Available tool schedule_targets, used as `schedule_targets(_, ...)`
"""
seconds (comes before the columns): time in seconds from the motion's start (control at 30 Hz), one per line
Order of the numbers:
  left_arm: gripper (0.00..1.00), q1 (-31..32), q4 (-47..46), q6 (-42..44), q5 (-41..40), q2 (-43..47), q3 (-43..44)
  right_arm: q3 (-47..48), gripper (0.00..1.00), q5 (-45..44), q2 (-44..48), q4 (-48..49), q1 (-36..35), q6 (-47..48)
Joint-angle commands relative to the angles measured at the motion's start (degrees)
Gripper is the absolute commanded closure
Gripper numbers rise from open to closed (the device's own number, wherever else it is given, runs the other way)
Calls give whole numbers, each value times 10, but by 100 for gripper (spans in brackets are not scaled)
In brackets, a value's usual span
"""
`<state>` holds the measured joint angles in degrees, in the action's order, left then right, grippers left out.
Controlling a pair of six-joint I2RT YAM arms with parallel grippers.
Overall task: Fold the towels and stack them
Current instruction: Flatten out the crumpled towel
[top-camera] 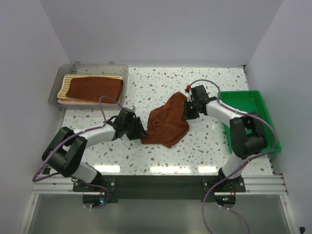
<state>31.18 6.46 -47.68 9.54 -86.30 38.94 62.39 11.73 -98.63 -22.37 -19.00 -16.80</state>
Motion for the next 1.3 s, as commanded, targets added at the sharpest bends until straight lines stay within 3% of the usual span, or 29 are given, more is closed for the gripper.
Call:
schedule_targets(0.0, 53, -10, -27, -44, -20, 10, -35, -3, 100, 13, 32, 20, -1, -7)
schedule_targets(0.57, 76, -14, -87, -80, -44, 35, -63, 12, 100, 21, 19, 15, -1, -1)
schedule_targets(1.13, 77, -25, -141, -91, -46, 3, -74, 16, 100, 22, 14, 14, 0, 1)
schedule_targets(1.2, 81, -26, -145, -86, -44, 2, -74, 17, 100, 21, 16, 14, -1, 0)
schedule_targets(1.27, 94, -27, -141, -79, -49, 3, -66, 20, 100, 19, 19, 11, -1, -1)
